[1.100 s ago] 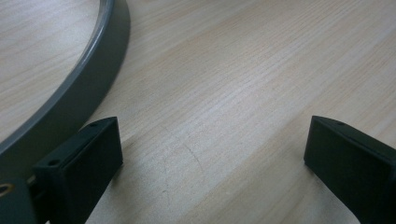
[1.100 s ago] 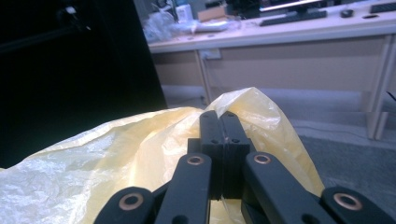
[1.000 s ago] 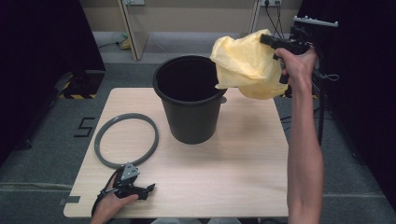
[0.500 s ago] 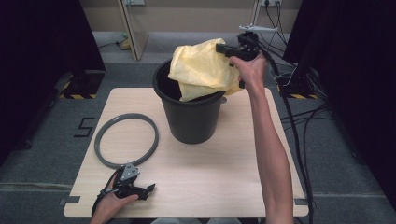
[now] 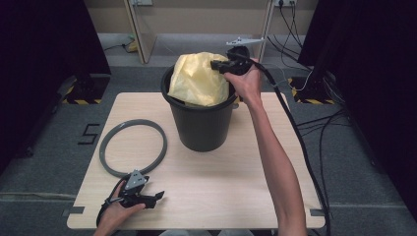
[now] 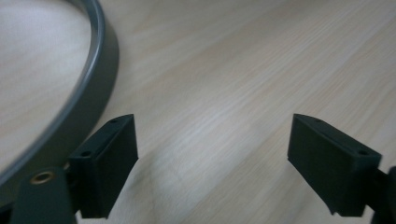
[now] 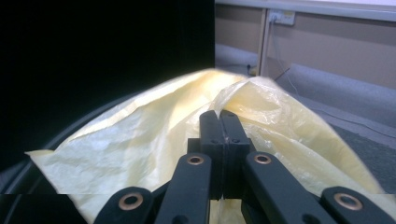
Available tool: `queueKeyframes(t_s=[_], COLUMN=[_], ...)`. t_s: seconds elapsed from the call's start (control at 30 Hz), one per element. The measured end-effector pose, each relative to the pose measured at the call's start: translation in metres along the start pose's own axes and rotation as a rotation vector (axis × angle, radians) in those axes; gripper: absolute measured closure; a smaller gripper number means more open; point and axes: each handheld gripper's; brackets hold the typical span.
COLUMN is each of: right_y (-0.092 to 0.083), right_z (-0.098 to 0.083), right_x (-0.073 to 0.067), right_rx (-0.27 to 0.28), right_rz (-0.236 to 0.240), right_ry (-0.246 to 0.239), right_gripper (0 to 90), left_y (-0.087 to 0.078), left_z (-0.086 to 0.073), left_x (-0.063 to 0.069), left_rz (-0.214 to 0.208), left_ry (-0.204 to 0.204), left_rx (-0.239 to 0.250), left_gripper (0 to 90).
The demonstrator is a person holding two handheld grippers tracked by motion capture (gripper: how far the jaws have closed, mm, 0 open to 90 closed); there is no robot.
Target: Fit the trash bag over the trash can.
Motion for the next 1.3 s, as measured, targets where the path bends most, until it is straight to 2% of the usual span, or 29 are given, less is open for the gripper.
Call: queueKeyframes(t_s=[0.03,0.13,0.27,0.33,0.5,0.6,0.77,0.87,1.0,1.1,1.13,1.23,1.3], right_y=[0.002,0.005,0.006,0.006,0.006,0.006,0.004,0.003,0.003,0.004,0.004,0.004,0.005], right_z=[-0.001,-0.007,-0.015,-0.018,-0.026,-0.029,-0.031,-0.031,-0.032,-0.032,-0.031,-0.031,-0.031], right_x=[-0.002,-0.007,-0.014,-0.018,-0.024,-0.027,-0.031,-0.032,-0.031,-0.031,-0.031,-0.03,-0.03], right_rx=[-0.016,-0.059,-0.094,-0.114,-0.138,-0.152,-0.154,-0.16,-0.155,-0.152,-0.152,-0.152,-0.152], right_rz=[0.007,0.023,0.054,0.066,0.104,0.116,0.14,0.139,0.144,0.15,0.151,0.154,0.158], right_ry=[-0.009,-0.038,-0.061,-0.066,-0.066,-0.069,-0.066,-0.073,-0.074,-0.072,-0.072,-0.068,-0.064], right_gripper=[90.0,90.0,90.0,90.0,90.0,90.0,90.0,90.0,90.0,90.0,90.0,89.7,89.6], left_y=[-0.003,-0.014,-0.029,-0.037,-0.051,-0.056,-0.063,-0.064,-0.056,-0.042,-0.034,-0.015,-0.002], left_z=[0.005,0.021,0.054,0.071,0.117,0.144,0.193,0.218,0.262,0.293,0.305,0.326,0.339], left_x=[0.0,-0.004,-0.019,-0.027,-0.046,-0.052,-0.062,-0.067,-0.074,-0.076,-0.076,-0.074,-0.071], left_rz=[-0.009,0.002,0.014,0.02,0.018,0.019,-0.009,-0.005,-0.002,-0.006,-0.004,-0.029,-0.028], left_ry=[-0.009,-0.01,-0.031,-0.028,-0.041,-0.04,-0.036,-0.036,-0.043,-0.055,-0.046,-0.056,-0.063], left_rx=[0.019,0.067,0.125,0.146,0.181,0.196,0.204,0.207,0.196,0.168,0.146,0.104,0.092], left_gripper=[15.4,15.4,15.3,15.3,15.3,15.4,15.7,16.1,17.5,18.8,18.9,20.5,21.0])
Point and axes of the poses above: each handheld gripper's, and its own axes: y roughly forward along the jaws, z roughly out of its top, x roughly to its right, and after that the axes turned 13 degrees about z, right-handed
